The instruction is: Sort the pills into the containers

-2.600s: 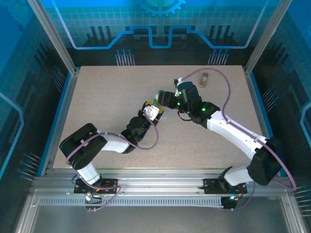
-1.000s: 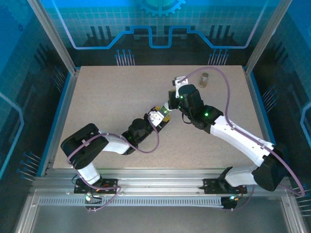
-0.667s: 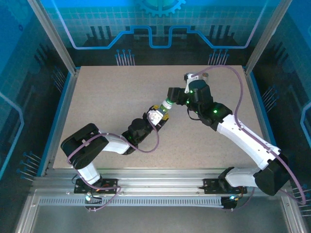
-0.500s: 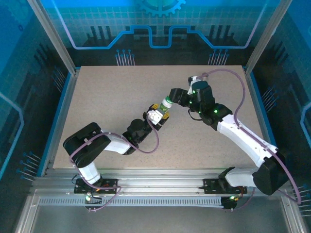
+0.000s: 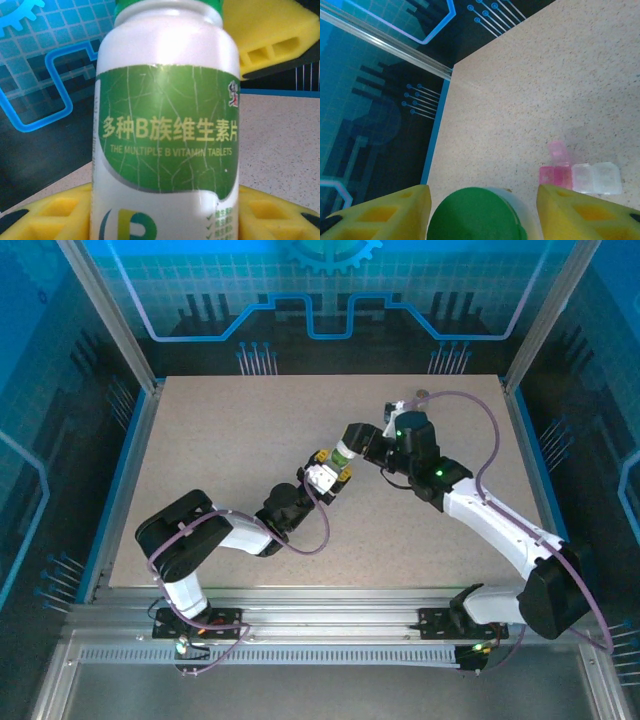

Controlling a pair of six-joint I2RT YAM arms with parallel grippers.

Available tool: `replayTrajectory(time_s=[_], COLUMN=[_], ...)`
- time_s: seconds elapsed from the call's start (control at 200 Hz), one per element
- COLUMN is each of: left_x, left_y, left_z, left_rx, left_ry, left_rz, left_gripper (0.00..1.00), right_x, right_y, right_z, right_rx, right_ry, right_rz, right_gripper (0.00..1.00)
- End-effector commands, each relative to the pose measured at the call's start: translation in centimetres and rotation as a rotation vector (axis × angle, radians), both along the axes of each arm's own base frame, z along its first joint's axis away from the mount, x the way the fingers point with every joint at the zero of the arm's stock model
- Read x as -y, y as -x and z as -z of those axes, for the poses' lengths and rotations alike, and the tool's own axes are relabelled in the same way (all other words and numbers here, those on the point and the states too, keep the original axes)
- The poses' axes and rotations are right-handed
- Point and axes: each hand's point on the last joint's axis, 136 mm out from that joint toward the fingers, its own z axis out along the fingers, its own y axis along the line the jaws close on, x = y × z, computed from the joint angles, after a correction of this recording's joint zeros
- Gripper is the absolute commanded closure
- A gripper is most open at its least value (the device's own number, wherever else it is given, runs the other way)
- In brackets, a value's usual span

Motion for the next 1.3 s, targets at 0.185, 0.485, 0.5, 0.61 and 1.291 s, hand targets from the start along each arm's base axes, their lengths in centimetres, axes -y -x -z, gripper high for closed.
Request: replayTrajectory(time_s=[0.185, 0.485, 0.5, 0.61, 1.291], left_x=[0.3, 0.7, 0.7, 0.7, 1.7], left_y=[-0.1, 0.8, 0.8, 1.2, 1.4], left_z=[-2.2, -1.7, -1.8, -1.7, 1.3], left_rx=[0.068, 0.049, 0.05, 0.045, -0.058], left_ry=[0.046, 0.052, 0.052, 0.057, -0.031], left_rz=[0.003, 0.057, 0.059, 0.077, 0.125], left_gripper=[1.0, 1.0, 1.0, 1.0, 1.0], right_x=[-1.6, -1.6, -1.6, -1.4, -0.7], right_y=[0.8, 0.8, 0.8, 0.9, 2.6], right_z=[-1.2, -2.4, -2.5, -3.3, -7.9], right_rx=[0.032, 0.136, 0.148, 0.22, 0.47], right_ry=[0.039, 0.058, 0.062, 0.105, 0.498], right_rz=[-0.048, -0.068, -0.07, -0.058, 0.01], right_gripper=[0.64, 1.0, 1.0, 1.0, 1.0])
